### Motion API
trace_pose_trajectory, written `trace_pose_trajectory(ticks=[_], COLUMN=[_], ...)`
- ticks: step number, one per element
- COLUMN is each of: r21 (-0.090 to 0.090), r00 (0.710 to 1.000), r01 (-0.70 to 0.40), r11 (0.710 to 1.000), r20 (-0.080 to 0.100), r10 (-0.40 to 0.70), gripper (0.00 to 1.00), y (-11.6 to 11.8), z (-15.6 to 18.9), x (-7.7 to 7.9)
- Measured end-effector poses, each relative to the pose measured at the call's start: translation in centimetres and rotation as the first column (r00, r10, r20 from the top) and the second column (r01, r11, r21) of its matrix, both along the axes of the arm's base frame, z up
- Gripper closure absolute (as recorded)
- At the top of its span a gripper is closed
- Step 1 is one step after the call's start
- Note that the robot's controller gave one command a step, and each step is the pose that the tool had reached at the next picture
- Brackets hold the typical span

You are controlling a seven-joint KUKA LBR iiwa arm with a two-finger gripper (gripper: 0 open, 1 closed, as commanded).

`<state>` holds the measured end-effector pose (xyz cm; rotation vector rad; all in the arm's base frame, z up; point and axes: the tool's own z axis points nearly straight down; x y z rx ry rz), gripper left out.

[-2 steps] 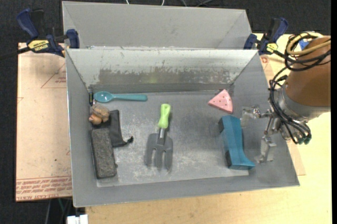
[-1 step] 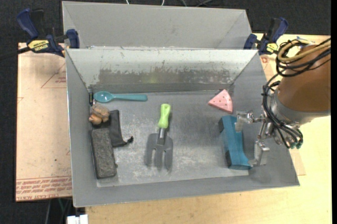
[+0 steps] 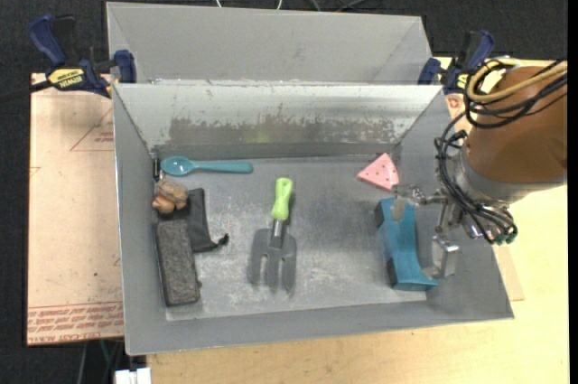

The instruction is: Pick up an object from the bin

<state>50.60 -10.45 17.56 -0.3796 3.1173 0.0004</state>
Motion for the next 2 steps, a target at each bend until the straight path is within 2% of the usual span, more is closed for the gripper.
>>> trace_pose_trajectory(ticks=[1,2], r21=[0.002,0.003], r00=[0.987,0.995], r01=[-0.162,0.099], r11=[0.987,0.995], r20=[0.000,0.000], r10=[0.162,-0.099], gripper=[0.00,0.00], y=[0.15,0.60], z=[-0.18,-0.90], x=[-0.39,0.19])
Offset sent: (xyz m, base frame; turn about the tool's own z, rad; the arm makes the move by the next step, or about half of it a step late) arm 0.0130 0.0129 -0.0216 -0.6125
